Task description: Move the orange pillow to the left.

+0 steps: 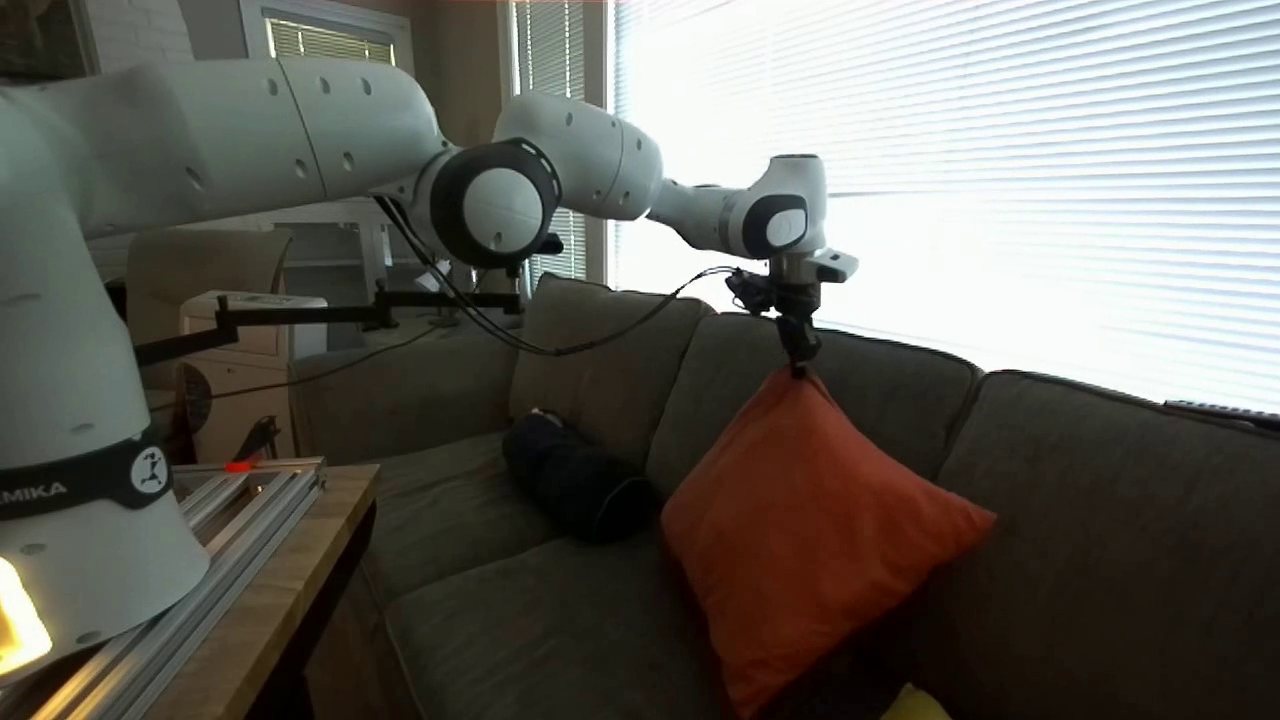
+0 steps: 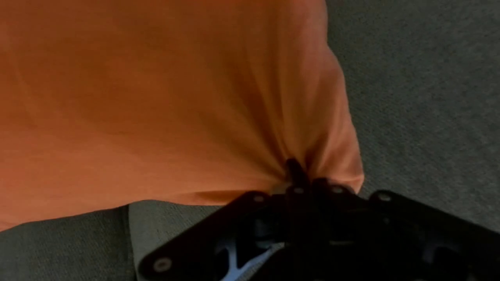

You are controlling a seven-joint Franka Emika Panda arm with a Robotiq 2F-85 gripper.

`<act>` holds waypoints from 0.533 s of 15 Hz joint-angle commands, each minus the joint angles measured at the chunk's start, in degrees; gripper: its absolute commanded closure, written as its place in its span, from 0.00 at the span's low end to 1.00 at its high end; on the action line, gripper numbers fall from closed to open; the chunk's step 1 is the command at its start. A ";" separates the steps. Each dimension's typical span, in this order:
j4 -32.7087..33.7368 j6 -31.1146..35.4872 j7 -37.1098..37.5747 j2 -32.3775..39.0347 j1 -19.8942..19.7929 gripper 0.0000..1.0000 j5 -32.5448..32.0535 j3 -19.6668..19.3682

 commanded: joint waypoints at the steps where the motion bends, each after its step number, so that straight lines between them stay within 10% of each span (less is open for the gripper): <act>1: 0.00 0.59 -5.61 -1.95 2.16 0.99 -1.77 0.65; 8: -0.26 1.14 -13.58 -1.54 4.65 0.99 -1.43 2.00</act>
